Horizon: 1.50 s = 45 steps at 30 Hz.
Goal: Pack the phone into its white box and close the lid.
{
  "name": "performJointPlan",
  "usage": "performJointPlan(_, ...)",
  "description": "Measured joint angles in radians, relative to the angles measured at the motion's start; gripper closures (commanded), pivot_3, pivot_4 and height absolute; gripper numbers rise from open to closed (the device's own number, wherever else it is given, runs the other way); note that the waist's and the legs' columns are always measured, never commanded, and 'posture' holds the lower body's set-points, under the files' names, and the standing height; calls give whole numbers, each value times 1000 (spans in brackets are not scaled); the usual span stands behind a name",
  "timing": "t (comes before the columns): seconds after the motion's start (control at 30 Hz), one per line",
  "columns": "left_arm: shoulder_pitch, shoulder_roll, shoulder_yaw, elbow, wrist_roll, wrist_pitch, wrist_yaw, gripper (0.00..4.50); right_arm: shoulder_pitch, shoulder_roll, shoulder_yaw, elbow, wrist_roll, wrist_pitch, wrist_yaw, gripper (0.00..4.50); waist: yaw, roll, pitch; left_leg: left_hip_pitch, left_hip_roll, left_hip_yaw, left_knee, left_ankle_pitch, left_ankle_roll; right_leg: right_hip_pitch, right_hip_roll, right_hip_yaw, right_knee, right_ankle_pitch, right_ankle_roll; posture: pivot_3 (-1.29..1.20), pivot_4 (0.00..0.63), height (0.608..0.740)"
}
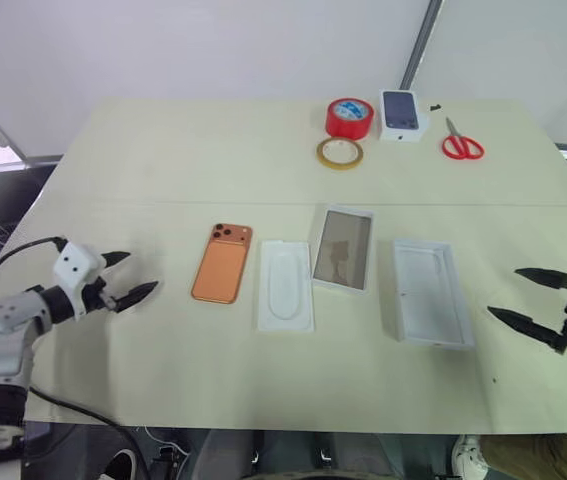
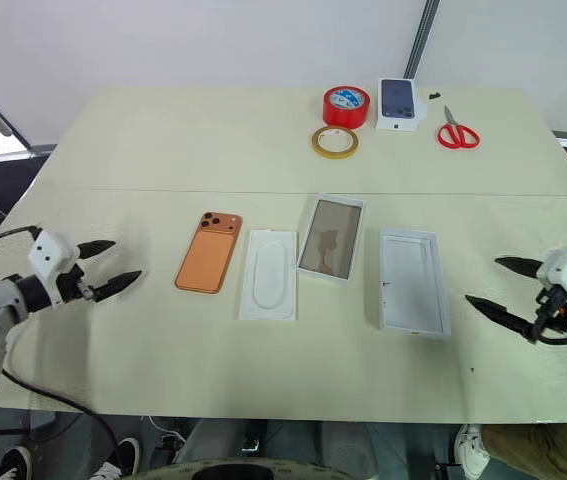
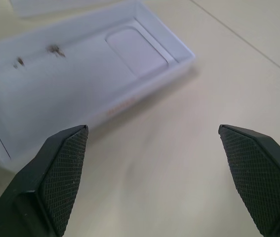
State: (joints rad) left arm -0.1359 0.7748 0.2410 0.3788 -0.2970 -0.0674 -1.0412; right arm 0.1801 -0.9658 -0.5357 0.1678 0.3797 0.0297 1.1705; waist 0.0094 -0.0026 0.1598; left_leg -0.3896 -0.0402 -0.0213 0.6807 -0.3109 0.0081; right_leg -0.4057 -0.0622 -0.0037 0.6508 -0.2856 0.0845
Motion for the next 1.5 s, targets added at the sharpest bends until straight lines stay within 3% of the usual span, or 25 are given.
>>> performJointPlan(0.8,-19,-3,7,-30,-30,-111,-60,0,-76,6,42,15,-19,-5,-34,81,0,0,0,0,0,0,0,0,0,0,0,0,0,0,0,0,150,740)
performJointPlan(1.0,-31,-3,-25,-111,-29,-23,-37,0,-92,8,67,-1,-19,0,-44,81,1,0,0,0,0,0,0,0,0,0,0,0,0,0,0,0,150,740)
performJointPlan(1.27,-29,-1,-73,-300,-95,316,-18,0,-144,31,175,-168,1,63,-45,81,-4,1,0,0,0,0,0,0,0,0,0,0,0,0,0,0,150,740)
performJointPlan(1.37,-30,8,-108,-432,-130,494,20,0,-203,46,247,-262,23,105,-45,81,-4,1,0,0,0,0,0,0,0,0,0,0,1,0,0,0,150,740)
performJointPlan(1.5,-102,-1,-134,-523,-295,858,65,0,-274,66,341,-342,30,140,-40,81,2,1,0,-1,0,0,1,0,0,0,0,0,1,0,0,0,150,740)
